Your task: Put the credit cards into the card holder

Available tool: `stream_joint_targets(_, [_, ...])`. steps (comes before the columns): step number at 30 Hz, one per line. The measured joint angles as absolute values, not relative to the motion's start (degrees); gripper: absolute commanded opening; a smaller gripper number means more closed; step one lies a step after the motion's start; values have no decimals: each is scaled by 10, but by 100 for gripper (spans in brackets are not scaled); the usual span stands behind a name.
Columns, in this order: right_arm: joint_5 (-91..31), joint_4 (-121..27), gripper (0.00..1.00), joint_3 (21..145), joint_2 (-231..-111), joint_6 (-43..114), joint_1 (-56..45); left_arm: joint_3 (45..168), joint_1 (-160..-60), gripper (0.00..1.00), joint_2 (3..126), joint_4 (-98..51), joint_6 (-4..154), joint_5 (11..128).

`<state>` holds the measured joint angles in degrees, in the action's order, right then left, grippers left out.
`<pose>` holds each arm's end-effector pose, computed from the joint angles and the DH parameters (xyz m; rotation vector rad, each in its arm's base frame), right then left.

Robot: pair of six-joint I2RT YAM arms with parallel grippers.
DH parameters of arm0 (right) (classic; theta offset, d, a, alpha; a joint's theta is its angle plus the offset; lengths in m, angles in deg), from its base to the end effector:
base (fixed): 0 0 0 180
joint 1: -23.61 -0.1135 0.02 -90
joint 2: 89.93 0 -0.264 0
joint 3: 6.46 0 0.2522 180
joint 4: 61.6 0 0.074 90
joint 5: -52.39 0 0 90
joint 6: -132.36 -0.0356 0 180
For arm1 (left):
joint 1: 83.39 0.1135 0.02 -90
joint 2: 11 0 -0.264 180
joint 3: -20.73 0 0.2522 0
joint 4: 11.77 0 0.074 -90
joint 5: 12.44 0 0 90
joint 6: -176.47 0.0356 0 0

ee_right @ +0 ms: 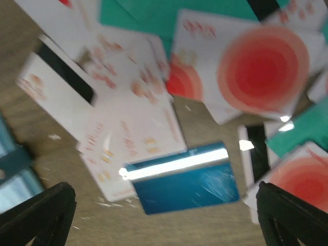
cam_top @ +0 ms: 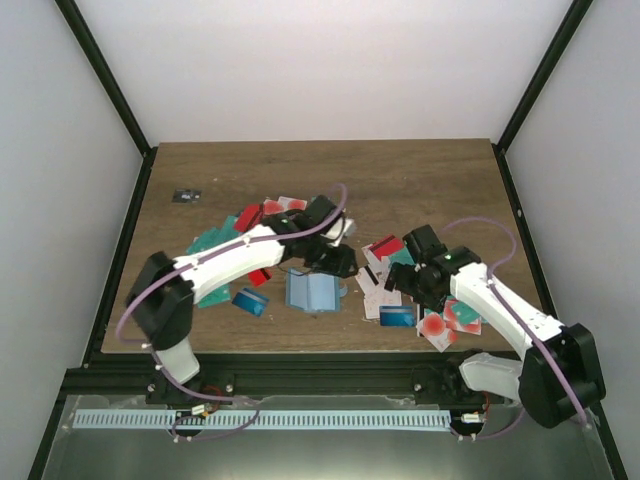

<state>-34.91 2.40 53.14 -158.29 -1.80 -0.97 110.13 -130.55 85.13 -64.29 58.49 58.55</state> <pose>0.1852 0.0865 0.2158 0.4836 2.8636 0.3050 0.2320 -0.2672 0.2539 0.5924 2.7341 -0.8394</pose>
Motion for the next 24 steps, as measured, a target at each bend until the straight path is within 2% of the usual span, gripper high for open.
stream_joint_targets(8, [-373, 116, 100, 474, -1555, -157, -9, 1219, -1365, 53, 1000, -620, 616, 542])
stream_joint_targets(16, [-413, 150, 100, 457, -1520, -265, 1, 1219, -1380, 53, 1029, -610, 620, 530])
stream_joint_targets(20, [-428, 145, 99, 446, -1533, -279, 76, 1182, -1380, 53, 1018, -595, 616, 531])
stream_joint_targets(24, [-432, 127, 91, 446, -1541, -268, 187, 1142, -1380, 53, 1004, -586, 610, 533])
